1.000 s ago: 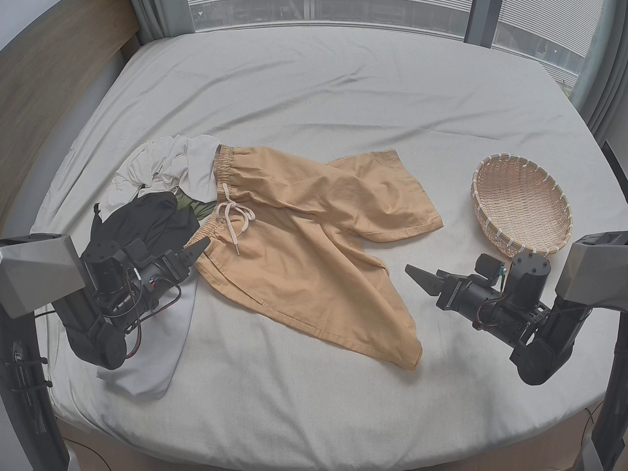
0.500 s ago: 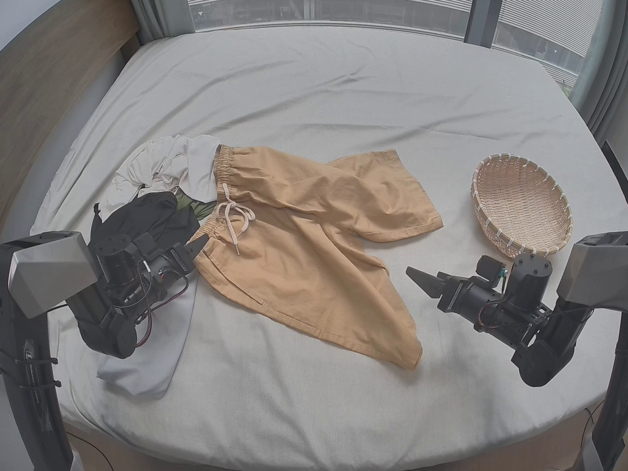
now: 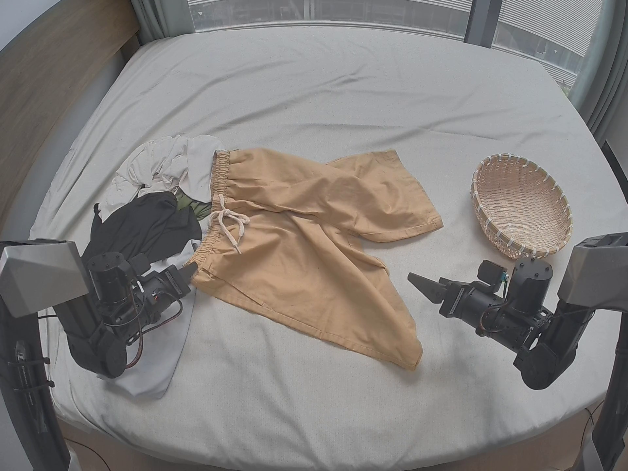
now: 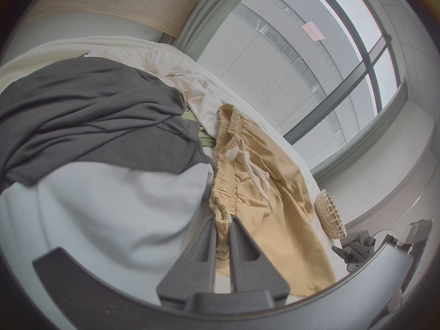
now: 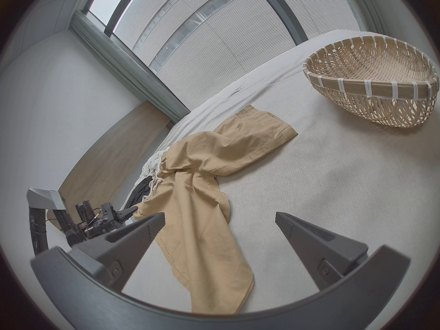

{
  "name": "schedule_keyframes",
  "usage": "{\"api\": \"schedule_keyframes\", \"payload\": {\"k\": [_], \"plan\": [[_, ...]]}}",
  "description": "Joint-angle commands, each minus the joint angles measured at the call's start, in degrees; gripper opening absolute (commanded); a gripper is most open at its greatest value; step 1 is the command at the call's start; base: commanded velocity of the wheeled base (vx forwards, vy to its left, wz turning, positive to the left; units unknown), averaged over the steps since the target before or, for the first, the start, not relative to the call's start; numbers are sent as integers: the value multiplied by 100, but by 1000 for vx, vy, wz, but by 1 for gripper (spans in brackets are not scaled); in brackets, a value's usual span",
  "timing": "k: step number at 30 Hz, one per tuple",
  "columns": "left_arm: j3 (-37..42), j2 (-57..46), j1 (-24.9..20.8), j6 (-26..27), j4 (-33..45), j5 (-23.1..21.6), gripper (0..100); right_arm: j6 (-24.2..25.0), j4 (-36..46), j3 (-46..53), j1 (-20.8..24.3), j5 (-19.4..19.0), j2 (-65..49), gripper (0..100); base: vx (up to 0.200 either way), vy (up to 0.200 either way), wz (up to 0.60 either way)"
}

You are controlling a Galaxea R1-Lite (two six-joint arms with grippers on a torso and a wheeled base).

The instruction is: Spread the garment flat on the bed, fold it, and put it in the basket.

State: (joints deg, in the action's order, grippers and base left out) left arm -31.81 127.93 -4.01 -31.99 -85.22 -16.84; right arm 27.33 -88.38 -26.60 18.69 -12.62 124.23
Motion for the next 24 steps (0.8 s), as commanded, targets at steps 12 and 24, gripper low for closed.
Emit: {"api": "schedule_keyframes", "payload": {"k": [12,24], "plan": [[1432,-646,137,211,-126,-48,0,0,-4,252,12,-21,83,100,0,0,0],[1897,-620,331,448,-311,-118,0,-9,-4,261,38,-21,163,100,0,0,0]]}}
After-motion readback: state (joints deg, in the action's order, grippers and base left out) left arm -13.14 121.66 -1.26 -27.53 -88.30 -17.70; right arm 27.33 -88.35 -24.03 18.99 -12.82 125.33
